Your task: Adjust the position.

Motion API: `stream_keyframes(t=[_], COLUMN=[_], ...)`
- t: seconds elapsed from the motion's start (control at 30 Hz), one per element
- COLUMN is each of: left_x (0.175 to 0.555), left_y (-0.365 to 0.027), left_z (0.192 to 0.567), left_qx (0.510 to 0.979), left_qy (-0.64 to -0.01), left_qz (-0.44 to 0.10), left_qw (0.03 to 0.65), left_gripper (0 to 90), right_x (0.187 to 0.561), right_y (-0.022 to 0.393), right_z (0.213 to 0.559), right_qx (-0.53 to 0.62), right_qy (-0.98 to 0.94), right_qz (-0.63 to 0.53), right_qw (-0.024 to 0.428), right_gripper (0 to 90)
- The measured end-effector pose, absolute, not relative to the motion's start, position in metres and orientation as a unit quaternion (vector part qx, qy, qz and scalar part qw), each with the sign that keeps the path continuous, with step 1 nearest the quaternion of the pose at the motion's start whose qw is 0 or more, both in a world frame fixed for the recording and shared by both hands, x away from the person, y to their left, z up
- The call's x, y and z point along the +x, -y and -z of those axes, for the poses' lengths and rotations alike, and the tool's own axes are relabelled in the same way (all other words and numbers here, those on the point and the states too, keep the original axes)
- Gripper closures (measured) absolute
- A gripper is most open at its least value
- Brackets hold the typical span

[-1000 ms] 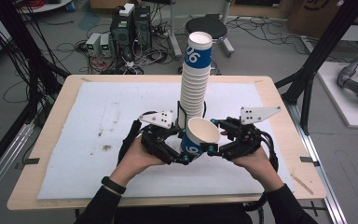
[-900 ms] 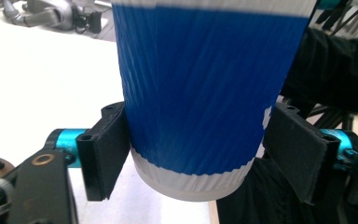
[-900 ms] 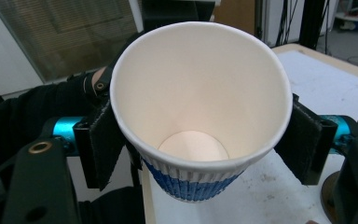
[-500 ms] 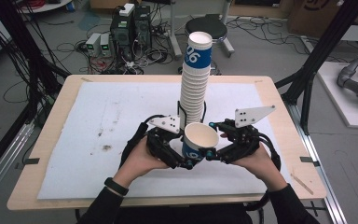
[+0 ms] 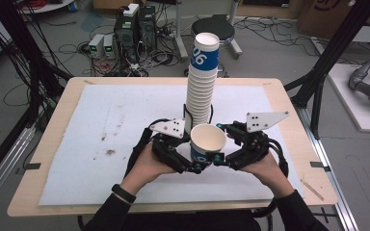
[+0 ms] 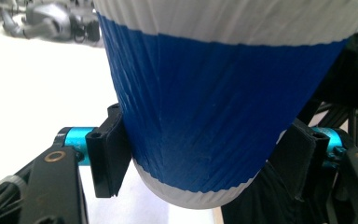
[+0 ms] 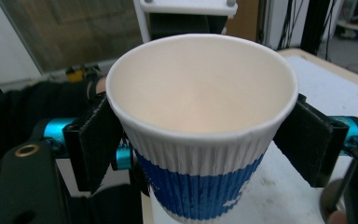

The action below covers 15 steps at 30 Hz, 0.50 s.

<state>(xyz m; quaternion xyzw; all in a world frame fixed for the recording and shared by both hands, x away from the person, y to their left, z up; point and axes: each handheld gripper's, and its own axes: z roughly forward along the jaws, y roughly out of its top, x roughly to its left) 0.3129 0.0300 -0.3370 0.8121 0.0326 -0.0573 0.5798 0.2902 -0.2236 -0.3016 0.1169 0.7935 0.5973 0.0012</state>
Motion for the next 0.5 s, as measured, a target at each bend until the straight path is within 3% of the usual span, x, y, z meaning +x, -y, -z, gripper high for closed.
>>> stream_keyframes(t=[0.5], left_x=[0.3127], left_y=[-0.0307], left_z=[0.3358], left_qx=[0.805], left_qy=[-0.036], left_qz=[0.055], left_qw=[0.589], left_gripper=[29.0], right_x=[0.2914], right_y=[0.2221], right_z=[0.3064], right_qx=[0.126], right_qy=[-0.76], right_qz=[-0.637], right_qw=[-0.014], right_gripper=[18.3])
